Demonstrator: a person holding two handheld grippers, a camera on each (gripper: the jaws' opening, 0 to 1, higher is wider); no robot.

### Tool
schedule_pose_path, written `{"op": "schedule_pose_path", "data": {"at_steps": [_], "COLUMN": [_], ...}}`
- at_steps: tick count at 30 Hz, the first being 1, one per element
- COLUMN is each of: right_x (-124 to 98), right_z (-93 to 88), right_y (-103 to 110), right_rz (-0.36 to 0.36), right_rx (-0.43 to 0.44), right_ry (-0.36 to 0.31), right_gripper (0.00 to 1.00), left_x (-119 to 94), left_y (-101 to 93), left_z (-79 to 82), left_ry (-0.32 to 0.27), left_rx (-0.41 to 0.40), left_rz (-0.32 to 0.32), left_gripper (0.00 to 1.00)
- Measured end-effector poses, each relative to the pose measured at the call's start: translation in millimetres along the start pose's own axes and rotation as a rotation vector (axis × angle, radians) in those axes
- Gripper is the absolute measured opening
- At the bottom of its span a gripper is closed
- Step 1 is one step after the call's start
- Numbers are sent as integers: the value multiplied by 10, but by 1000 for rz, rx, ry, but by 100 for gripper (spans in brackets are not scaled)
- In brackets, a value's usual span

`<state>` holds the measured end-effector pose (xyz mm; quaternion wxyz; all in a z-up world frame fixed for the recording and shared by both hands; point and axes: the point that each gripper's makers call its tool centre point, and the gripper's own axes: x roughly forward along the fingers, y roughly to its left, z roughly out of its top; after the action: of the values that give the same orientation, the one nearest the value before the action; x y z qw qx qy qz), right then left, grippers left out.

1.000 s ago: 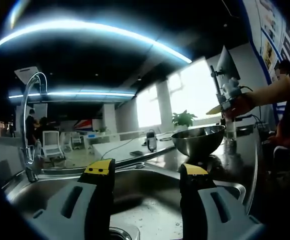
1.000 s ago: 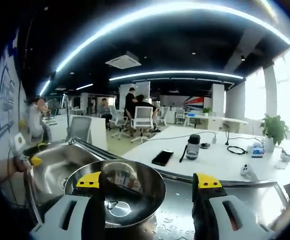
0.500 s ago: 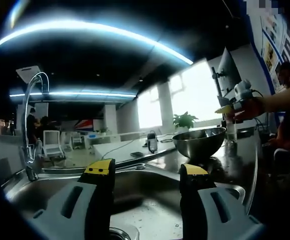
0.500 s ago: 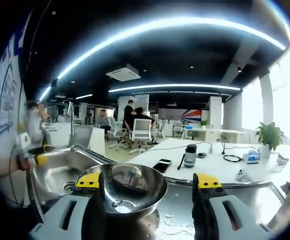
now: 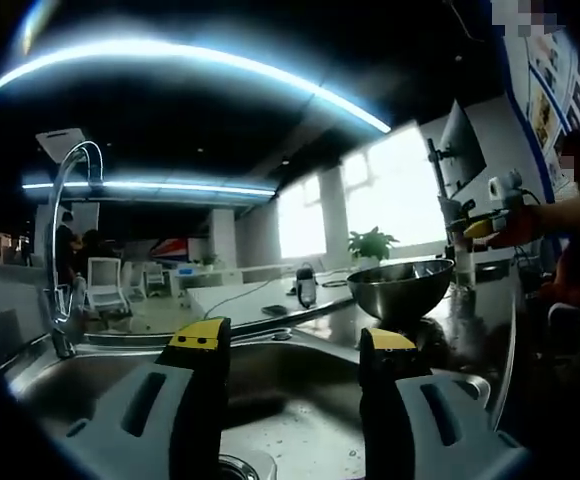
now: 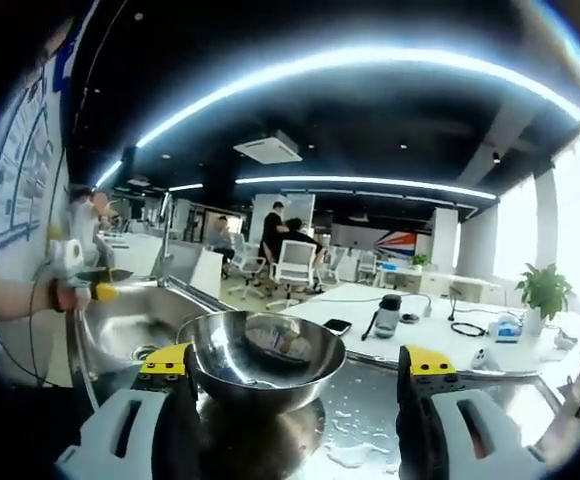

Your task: Pick up bowl with dirty water move over sink pour dirty water into sink return bowl to place

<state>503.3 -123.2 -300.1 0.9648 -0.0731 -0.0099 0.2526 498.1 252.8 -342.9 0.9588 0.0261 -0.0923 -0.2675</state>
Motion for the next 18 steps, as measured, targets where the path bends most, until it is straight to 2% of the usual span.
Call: {"op": "schedule_pose_path", "data": {"at_steps": [6, 12, 18], "right_x": [-70, -148, -152], "right_z": [-164, -318, -408], "right_y": [65, -24, 44], "right_rz": [6, -22, -19], "right_rx": [5, 39, -12], "right_ry": [-30, -67, -98], "right_gripper": [77, 75, 77], "left_x": [-1, 7, 8], "left_y": [9, 26, 27], "left_z": [0, -1, -8], "left_ry": [1, -1, 2], "left_rx": [0, -10, -11], "left_rz": [3, 3, 4], "left_gripper": [50, 49, 49]}}
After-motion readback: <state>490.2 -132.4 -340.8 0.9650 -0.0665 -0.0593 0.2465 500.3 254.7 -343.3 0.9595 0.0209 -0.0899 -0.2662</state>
